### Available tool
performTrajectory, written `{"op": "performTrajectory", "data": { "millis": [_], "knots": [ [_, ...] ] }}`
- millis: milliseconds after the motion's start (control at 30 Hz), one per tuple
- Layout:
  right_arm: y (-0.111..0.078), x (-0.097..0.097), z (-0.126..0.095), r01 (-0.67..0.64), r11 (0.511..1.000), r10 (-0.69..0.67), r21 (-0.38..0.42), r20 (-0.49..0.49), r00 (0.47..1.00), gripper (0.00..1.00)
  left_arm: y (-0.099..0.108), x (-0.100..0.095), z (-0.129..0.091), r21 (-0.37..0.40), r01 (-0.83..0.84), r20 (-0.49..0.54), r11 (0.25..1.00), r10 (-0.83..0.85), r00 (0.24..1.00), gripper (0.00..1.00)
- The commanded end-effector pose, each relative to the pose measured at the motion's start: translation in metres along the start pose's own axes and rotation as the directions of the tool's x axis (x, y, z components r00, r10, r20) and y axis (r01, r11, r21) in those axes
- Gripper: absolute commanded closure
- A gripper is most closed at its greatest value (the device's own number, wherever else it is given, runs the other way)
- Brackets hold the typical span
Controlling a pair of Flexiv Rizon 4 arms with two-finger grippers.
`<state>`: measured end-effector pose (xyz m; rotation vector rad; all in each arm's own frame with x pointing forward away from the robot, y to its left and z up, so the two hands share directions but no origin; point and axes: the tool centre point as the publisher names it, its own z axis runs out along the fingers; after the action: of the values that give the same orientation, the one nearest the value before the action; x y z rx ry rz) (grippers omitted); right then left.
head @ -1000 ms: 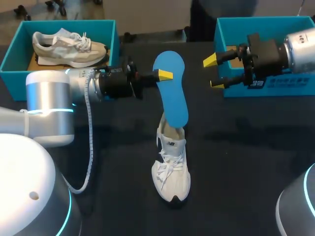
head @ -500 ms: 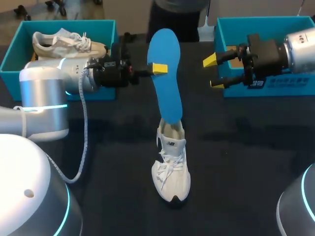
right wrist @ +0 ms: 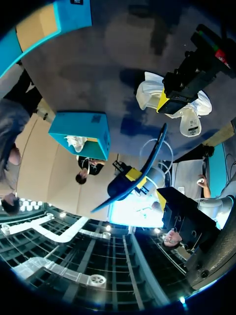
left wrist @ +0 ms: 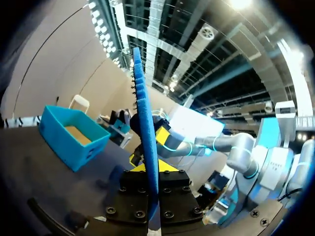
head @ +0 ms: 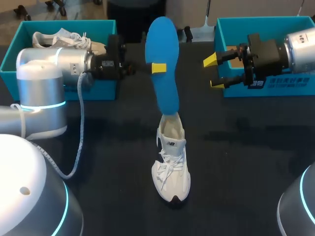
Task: Take the shoe out of the shoebox, open the shoe tongue, remove and reinsert the insole, then place the shoe into the shoebox
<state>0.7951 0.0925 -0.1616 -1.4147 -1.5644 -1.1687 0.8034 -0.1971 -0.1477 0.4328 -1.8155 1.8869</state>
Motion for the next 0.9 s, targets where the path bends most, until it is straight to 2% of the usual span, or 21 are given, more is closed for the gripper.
{"op": "performTrajectory", "data": {
  "millis": [33,100,267,467,533,900],
  "knots": [
    [0.0,0.001,0.002,-0.001,1.0,0.001,-0.001,0.003,1.0,0.0,-0.007,0.009,0.0,-0.044,-0.587,0.128,0.809,0.587,0.8,1.0],
    [0.0,0.001,0.002,-0.001,1.0,0.001,-0.001,0.003,1.0,0.0,-0.01,0.007,-0.002,-0.075,-0.661,0.135,0.746,0.665,0.735,1.0],
    [0.0,0.001,0.002,-0.001,1.0,0.001,-0.001,0.003,1.0,0.0,-0.011,0.001,-0.007,-0.152,-0.817,0.075,0.556,0.831,0.552,1.0],
    [0.0,0.001,0.002,-0.001,1.0,0.001,-0.001,0.003,1.0,0.0,-0.016,-0.013,-0.012,-0.143,-0.936,0.063,0.322,0.947,0.316,1.0],
    [0.0,0.001,0.002,-0.001,1.0,0.001,-0.001,0.003,1.0,0.0,-0.018,-0.017,-0.013,-0.125,-0.931,0.09,0.342,0.939,0.333,1.0],
    [0.0,0.001,0.002,-0.001,1.0,0.001,-0.001,0.003,1.0,0.0,-0.018,-0.017,-0.013,-0.125,-0.931,0.09,0.342,0.939,0.333,1.0]
  ]
}}
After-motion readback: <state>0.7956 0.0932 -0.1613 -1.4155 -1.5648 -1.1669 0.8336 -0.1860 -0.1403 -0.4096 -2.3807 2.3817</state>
